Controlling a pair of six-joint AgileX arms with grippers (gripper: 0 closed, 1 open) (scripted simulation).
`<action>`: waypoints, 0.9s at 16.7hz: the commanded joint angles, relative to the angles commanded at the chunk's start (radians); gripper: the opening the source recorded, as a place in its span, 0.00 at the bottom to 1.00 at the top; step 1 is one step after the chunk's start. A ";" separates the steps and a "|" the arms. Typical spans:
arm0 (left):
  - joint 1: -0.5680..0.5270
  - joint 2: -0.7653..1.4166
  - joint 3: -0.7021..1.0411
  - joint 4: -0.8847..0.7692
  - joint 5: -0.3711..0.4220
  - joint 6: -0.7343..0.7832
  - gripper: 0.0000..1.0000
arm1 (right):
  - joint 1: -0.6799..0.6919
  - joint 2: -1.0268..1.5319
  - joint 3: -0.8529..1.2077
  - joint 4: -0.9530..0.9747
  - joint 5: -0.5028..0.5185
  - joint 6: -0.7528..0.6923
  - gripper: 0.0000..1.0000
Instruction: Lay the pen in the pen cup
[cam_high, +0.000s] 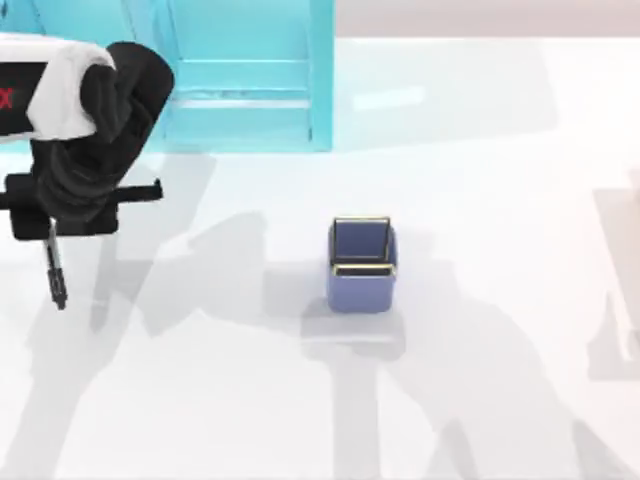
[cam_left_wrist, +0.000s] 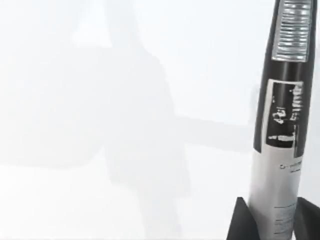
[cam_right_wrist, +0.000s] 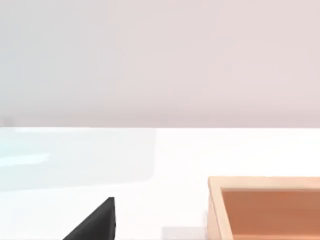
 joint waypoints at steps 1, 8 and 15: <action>-0.088 0.028 0.015 0.011 -0.097 -0.042 0.00 | 0.000 0.000 0.000 0.000 0.000 0.000 1.00; -0.616 0.159 0.187 0.126 -0.755 -0.341 0.00 | 0.000 0.000 0.000 0.000 0.000 0.000 1.00; -0.841 0.184 0.334 0.213 -1.055 -0.508 0.00 | 0.000 0.000 0.000 0.000 0.000 0.000 1.00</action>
